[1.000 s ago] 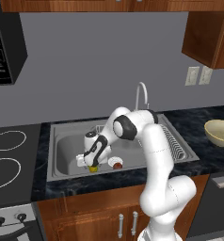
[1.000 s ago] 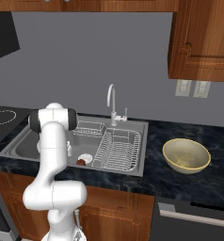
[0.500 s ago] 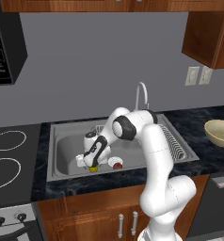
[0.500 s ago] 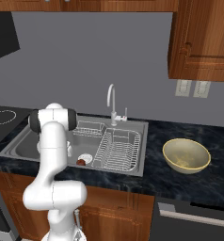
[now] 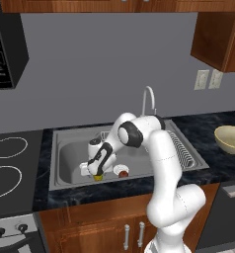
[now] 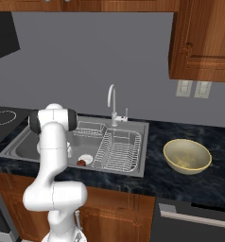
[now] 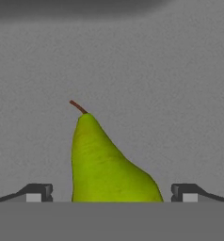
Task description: Remove the apple and pear from the sink. Then move the bowl and cup from the counter to the sink for washing.
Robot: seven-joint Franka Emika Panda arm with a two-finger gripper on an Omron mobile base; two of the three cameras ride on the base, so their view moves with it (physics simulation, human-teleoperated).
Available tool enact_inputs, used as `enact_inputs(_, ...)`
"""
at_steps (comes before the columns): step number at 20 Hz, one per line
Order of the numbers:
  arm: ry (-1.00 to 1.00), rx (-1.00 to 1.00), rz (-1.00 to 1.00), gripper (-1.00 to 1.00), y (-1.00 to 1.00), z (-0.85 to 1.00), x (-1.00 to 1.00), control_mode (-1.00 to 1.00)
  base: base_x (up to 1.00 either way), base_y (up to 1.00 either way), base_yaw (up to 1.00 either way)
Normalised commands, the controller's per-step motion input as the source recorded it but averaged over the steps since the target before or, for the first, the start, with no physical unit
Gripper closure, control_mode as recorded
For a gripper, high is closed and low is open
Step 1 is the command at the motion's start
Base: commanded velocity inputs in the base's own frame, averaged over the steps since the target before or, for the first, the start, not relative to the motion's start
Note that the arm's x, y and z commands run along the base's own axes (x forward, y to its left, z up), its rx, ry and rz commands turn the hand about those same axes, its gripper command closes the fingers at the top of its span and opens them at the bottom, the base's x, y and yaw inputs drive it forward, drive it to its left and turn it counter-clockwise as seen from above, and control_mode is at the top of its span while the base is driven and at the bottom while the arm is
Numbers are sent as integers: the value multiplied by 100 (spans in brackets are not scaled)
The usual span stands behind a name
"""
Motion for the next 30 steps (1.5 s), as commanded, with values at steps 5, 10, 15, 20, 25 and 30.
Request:
enact_inputs(5, 0, 0, 0, -100, 0, 0, -4, -100, 0, 0, 0)
enact_inputs(10, 0, 0, -1, -100, 1, -1, -2, -100, 0, 0, 0)
enact_inputs(15, 1, 0, 0, -100, 2, -6, 0, -100, 0, 0, 0)
enact_inputs(20, 4, 0, -1, 100, 5, -13, 0, -100, 0, 0, 0)
enact_inputs(25, 2, 0, -1, 100, 4, -13, 0, -100, 0, 0, 0)
enact_inputs(30, 0, 0, 0, 100, 0, -5, 1, -100, 0, 0, 0)
